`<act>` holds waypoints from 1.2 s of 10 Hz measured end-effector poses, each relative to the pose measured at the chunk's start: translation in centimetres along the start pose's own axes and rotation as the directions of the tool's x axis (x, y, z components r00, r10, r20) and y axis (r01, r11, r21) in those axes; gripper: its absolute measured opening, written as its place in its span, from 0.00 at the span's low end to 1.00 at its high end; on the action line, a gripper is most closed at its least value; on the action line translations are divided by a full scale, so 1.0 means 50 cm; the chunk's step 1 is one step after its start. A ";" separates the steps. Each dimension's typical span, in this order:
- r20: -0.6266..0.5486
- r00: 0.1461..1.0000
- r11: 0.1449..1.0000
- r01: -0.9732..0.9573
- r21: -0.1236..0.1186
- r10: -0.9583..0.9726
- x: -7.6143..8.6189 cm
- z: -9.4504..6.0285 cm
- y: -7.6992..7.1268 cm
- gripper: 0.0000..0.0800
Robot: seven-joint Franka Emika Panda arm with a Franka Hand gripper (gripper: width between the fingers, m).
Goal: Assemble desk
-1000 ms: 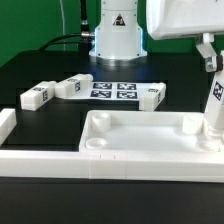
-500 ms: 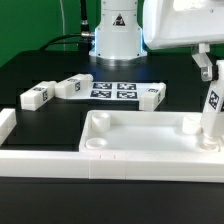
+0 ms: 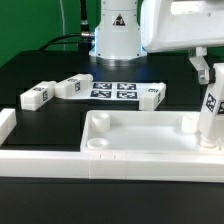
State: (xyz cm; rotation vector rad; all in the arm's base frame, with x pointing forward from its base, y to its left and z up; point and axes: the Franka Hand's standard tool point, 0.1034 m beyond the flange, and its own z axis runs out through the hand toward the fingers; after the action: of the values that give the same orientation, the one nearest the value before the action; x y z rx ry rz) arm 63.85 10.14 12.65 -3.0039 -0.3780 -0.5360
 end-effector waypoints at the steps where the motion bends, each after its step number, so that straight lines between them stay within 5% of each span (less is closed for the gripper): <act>1: 0.003 1.000 1.000 0.000 0.001 0.000 -0.002 0.003 -0.001 0.36; 12: -0.111 0.994 1.000 0.009 -0.013 -0.010 -0.020 0.013 -0.013 0.36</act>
Offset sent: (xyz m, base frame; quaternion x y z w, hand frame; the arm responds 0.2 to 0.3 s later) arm -0.0085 0.0071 -0.0112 -0.0112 0.0184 -0.0008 0.9998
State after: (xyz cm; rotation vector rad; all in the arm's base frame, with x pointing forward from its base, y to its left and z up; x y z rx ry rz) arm 62.97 10.60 11.72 -2.9684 -0.3824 -0.7048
